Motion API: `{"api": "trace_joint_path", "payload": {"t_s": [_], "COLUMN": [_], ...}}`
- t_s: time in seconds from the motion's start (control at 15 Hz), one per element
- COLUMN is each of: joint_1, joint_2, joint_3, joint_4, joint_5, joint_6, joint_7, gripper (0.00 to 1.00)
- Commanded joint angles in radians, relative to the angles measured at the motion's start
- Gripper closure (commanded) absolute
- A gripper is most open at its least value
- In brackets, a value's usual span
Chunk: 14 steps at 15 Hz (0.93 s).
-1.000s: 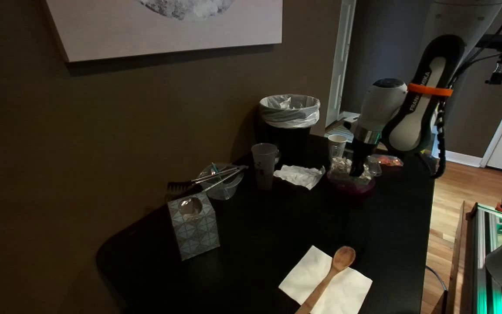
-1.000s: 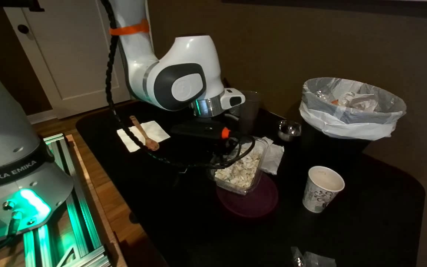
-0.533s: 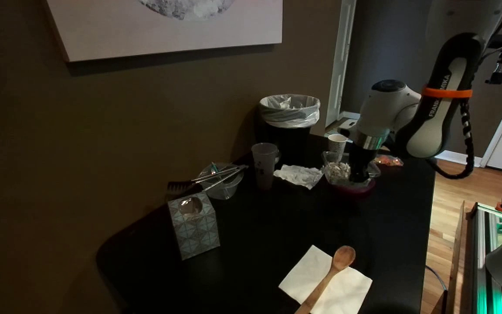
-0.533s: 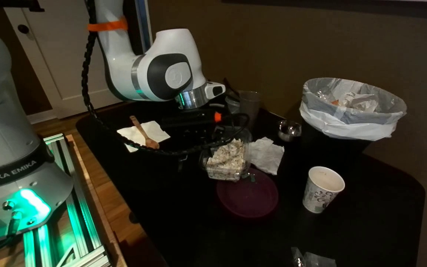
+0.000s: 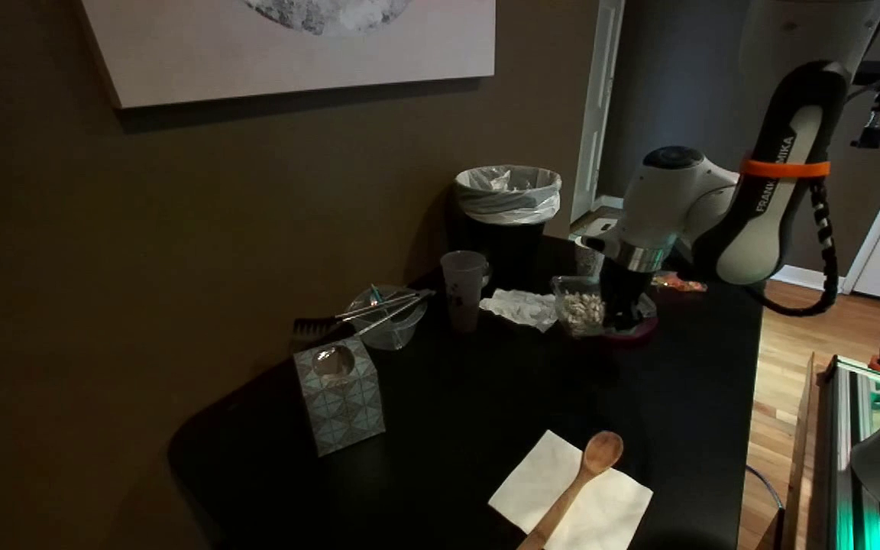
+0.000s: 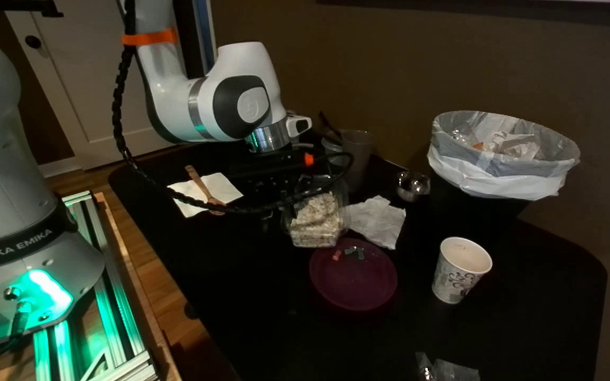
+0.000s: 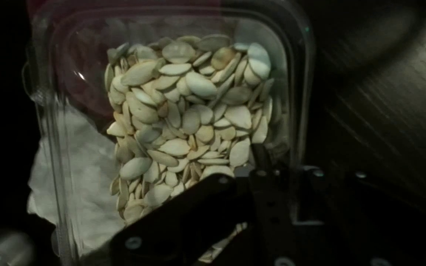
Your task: Pick up the lunchbox from the plate and move it to the left
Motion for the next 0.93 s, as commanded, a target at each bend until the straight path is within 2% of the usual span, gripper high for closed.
{"api": "trace_joint_path", "payload": {"t_s": [0.0, 0.33, 0.53, 0.6, 0.73, 0.87], "joint_1": [0.158, 0.313, 0.432, 0.376, 0.425, 0.433], "joint_2": [0.012, -0.008, -0.016, 0.011, 0.008, 0.007], "joint_3": [0.000, 0.067, 0.051, 0.075, 0.075, 0.071], "joint_4": [-0.020, -0.013, -0.002, -0.009, -0.002, 0.001], "joint_5": [-0.049, -0.124, -0.175, -0.128, -0.138, -0.141], "joint_6": [-0.011, -0.062, -0.044, -0.024, -0.024, -0.024], "joint_7": [0.001, -0.009, -0.021, -0.002, -0.002, -0.007], "gripper": [0.99, 0.99, 0.99, 0.94, 0.94, 0.94]}}
